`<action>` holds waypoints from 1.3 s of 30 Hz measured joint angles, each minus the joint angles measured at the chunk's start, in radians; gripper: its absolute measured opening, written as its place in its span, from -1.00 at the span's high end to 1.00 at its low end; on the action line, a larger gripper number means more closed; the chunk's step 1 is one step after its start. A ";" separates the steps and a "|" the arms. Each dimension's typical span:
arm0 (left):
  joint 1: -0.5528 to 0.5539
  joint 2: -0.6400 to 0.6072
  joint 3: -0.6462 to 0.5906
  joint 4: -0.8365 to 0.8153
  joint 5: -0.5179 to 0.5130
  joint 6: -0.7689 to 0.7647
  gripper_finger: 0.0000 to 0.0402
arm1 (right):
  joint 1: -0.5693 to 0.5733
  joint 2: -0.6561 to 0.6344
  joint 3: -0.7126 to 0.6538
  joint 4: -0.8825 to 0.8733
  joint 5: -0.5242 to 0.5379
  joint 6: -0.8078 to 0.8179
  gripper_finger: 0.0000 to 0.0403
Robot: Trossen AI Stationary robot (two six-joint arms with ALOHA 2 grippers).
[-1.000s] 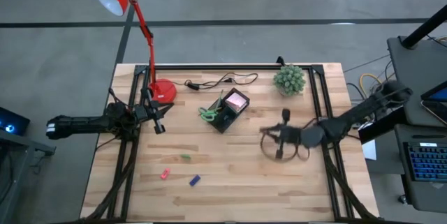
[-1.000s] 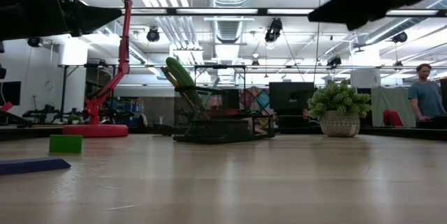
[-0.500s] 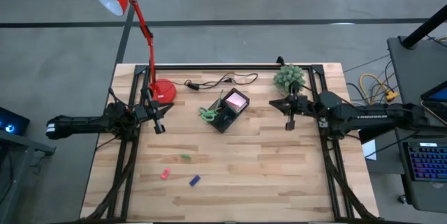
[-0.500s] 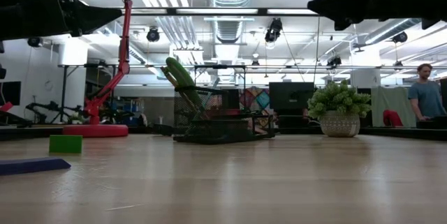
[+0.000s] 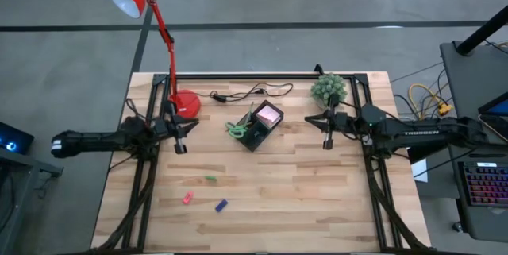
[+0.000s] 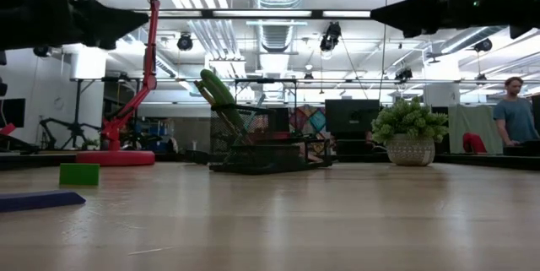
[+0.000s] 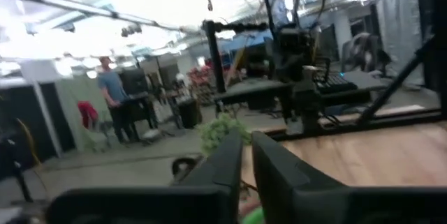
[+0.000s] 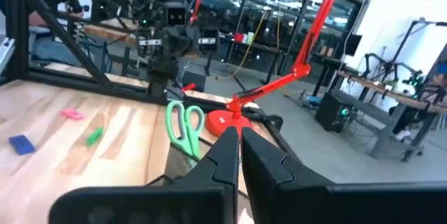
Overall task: Pick and place office supplies into organizer
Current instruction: Put the green eraser into the black desk organizer
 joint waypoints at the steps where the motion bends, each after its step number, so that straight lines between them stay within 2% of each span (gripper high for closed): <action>1: 0.000 0.015 0.000 0.000 0.012 -0.016 0.84 | 0.000 -0.001 0.002 0.002 0.000 -0.009 0.96; 7: -0.020 0.131 0.060 0.003 0.160 -0.097 0.40 | 0.000 -0.002 0.003 0.011 0.003 -0.040 0.96; 9: -0.039 0.193 0.098 0.002 0.217 -0.107 0.30 | 0.000 -0.002 0.003 0.011 0.003 -0.040 0.96; 11: -0.064 0.260 0.147 -0.003 0.233 -0.147 0.26 | 0.000 -0.002 0.003 0.010 0.003 -0.040 0.96; 14: -0.112 0.366 0.249 -0.093 0.235 -0.160 0.24 | 0.000 -0.002 0.003 0.010 0.004 -0.043 0.96; 17: -0.163 0.464 0.380 -0.275 0.235 -0.217 0.24 | 0.000 -0.002 0.004 0.011 0.004 -0.070 0.96; 20: -0.210 0.571 0.509 -0.494 0.231 -0.321 0.24 | 0.000 -0.002 0.004 0.011 0.004 -0.073 0.96; 24: -0.277 0.699 0.646 -0.681 0.208 -0.496 0.24 | 0.000 -0.003 0.004 0.033 0.004 -0.075 0.96; 28: -0.348 0.827 0.732 -0.782 0.201 -0.596 0.24 | 0.000 -0.003 0.004 0.036 0.004 -0.075 0.96; 33: -0.426 0.984 0.813 -0.932 0.139 -0.654 0.24 | 0.000 -0.003 0.004 0.035 0.004 -0.074 0.96; 39: -0.478 1.132 0.864 -1.039 0.114 -0.728 0.24 | 0.000 -0.002 0.004 0.035 0.004 -0.074 0.96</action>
